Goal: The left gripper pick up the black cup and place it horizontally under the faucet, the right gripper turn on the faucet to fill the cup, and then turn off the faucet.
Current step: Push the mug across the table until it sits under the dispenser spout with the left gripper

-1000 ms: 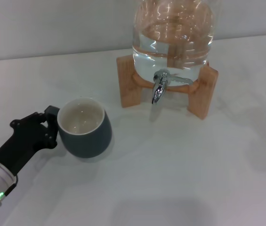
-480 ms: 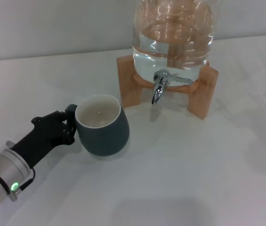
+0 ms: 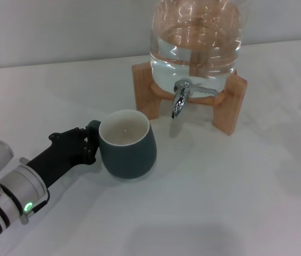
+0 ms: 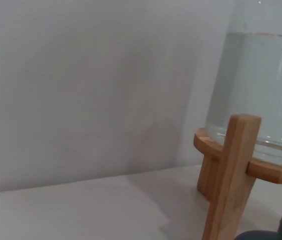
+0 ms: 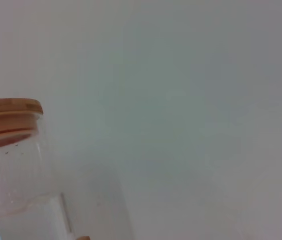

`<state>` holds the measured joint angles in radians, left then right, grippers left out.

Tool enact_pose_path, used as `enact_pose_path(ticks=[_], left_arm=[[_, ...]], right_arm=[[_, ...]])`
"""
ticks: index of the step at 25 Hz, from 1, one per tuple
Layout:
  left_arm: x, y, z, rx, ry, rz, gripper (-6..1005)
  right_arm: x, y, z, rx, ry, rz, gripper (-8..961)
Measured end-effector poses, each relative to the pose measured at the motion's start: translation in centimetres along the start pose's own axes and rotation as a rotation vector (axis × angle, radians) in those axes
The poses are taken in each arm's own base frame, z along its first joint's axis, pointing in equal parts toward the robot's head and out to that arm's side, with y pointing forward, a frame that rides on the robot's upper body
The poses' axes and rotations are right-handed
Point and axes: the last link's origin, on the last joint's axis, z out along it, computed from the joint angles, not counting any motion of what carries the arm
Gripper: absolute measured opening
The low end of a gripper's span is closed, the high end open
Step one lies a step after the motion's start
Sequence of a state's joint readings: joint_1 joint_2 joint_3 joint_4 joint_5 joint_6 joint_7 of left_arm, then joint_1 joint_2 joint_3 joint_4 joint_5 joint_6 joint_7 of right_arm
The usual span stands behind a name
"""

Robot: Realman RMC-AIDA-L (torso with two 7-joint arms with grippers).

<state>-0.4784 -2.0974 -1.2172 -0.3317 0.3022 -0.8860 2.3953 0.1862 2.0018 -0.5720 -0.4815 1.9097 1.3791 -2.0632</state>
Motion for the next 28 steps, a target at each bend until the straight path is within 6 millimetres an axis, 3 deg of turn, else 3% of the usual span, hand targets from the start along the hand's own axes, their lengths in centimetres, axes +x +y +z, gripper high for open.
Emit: enact_pose_path(ticks=[12, 28], left_arm=[[-0.4, 1.1, 1.2, -0.016, -0.068, 0.158, 98], [0.8, 0.8, 1.8, 0.003, -0.029, 0.137, 100]], right_arm=[[0.1, -0.1, -0.2, 0.008, -0.002, -0.005, 843], [0.2, 0.0, -0.1, 0.007, 0.004, -0.001, 843]])
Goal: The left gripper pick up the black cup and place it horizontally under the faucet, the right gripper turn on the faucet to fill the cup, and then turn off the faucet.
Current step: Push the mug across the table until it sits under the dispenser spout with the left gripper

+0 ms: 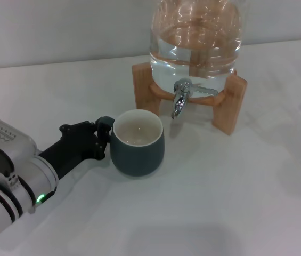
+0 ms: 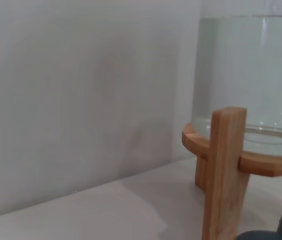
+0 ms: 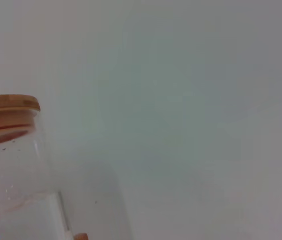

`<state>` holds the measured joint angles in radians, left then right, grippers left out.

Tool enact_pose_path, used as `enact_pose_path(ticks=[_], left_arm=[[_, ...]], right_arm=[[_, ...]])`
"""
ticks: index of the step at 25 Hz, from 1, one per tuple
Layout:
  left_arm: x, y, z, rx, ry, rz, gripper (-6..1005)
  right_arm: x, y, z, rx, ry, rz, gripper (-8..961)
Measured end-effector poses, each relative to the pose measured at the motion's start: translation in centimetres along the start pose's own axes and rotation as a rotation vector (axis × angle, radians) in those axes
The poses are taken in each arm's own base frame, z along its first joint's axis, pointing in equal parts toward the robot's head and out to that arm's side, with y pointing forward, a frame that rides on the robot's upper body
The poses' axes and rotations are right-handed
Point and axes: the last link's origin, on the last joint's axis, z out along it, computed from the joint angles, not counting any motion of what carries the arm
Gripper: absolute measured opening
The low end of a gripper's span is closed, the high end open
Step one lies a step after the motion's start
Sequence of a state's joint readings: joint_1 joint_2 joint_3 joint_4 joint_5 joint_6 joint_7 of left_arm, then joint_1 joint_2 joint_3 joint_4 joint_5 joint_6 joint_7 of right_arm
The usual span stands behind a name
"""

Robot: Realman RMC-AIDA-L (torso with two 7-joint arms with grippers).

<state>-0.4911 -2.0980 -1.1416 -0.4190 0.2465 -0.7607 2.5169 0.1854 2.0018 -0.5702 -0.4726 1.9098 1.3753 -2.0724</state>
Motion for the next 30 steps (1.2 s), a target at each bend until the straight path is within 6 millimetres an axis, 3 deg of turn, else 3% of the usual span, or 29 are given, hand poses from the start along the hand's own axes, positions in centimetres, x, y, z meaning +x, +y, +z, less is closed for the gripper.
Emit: enact_pose_path(ticks=[30], left_arm=[[1.0, -0.3, 2.0, 0.031, -0.044, -0.001, 104]], right_arm=[[0.2, 0.4, 0.3, -0.015, 0.005, 0.005, 843]])
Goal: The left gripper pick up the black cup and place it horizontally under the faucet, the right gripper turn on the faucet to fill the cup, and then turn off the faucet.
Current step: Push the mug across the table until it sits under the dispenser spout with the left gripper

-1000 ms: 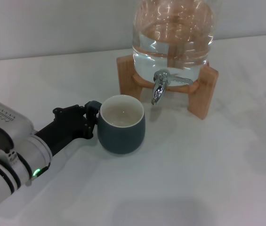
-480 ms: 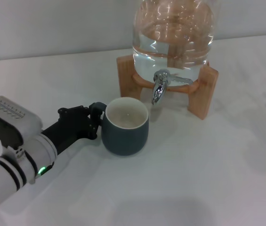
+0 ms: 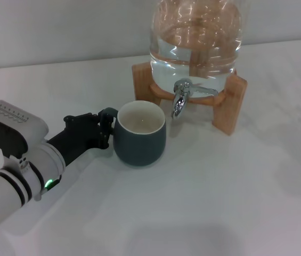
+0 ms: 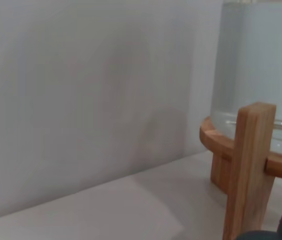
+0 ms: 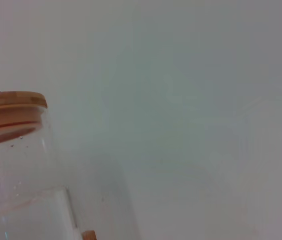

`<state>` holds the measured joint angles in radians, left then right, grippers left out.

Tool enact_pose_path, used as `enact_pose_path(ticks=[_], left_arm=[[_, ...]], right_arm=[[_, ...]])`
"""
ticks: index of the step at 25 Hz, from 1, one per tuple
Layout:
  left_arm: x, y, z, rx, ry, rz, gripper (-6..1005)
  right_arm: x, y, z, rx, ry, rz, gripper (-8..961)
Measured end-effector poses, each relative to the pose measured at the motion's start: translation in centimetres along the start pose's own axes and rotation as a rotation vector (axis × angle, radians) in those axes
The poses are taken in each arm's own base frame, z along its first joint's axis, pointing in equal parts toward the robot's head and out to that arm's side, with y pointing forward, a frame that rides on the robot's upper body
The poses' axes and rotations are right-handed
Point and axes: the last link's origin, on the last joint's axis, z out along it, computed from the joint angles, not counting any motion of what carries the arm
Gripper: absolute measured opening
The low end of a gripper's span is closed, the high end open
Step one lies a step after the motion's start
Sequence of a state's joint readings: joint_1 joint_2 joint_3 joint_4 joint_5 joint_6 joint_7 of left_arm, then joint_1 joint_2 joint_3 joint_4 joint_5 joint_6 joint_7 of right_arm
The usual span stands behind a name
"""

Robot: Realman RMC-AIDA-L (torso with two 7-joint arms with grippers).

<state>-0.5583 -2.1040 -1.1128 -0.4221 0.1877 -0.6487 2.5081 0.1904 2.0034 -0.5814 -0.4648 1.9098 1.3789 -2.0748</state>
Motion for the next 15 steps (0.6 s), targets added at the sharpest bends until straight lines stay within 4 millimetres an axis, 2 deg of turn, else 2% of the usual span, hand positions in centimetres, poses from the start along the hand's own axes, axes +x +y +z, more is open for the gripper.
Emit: enact_pose_path(ticks=[15], left_arm=[[0.9, 2.7, 0.9, -0.114, 0.010, 0.066, 106]], right_arm=[[0.0, -0.1, -0.3, 0.009, -0.002, 0.000, 843]])
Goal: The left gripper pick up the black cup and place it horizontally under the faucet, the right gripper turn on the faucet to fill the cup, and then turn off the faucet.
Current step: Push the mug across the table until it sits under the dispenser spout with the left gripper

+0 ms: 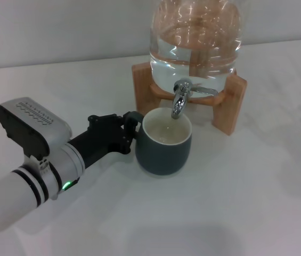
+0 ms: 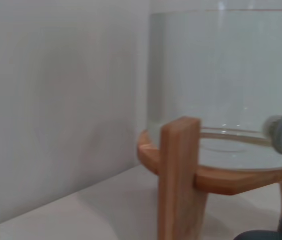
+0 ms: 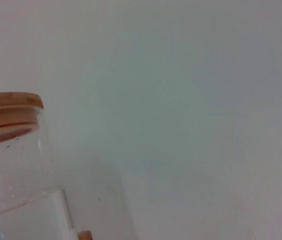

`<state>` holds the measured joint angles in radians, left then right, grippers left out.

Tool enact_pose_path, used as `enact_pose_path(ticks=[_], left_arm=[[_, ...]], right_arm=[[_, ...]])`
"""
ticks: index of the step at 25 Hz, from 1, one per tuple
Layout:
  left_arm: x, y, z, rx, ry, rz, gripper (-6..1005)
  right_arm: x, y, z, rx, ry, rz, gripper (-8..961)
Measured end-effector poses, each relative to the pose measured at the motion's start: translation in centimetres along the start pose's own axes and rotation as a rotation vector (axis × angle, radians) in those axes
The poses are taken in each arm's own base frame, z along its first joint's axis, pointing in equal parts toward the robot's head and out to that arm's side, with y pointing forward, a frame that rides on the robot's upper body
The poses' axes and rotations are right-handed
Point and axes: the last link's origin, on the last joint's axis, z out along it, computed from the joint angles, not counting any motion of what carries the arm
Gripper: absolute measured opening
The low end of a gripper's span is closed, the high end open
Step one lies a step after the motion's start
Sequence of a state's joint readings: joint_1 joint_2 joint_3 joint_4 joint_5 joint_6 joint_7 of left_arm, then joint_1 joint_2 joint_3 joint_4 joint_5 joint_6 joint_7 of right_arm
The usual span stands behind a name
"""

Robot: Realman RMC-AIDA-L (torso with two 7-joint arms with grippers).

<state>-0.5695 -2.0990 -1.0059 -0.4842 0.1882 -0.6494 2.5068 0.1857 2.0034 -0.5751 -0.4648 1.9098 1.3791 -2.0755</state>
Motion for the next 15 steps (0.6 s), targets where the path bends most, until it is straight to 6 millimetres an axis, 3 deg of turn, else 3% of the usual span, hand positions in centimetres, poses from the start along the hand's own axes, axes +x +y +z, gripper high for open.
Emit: enact_pose_path(ticks=[15], left_arm=[[0.20, 0.38, 0.07, -0.017, 0.004, 0.000, 108]], right_arm=[[-0.05, -0.07, -0.02, 0.004, -0.003, 0.000, 843]])
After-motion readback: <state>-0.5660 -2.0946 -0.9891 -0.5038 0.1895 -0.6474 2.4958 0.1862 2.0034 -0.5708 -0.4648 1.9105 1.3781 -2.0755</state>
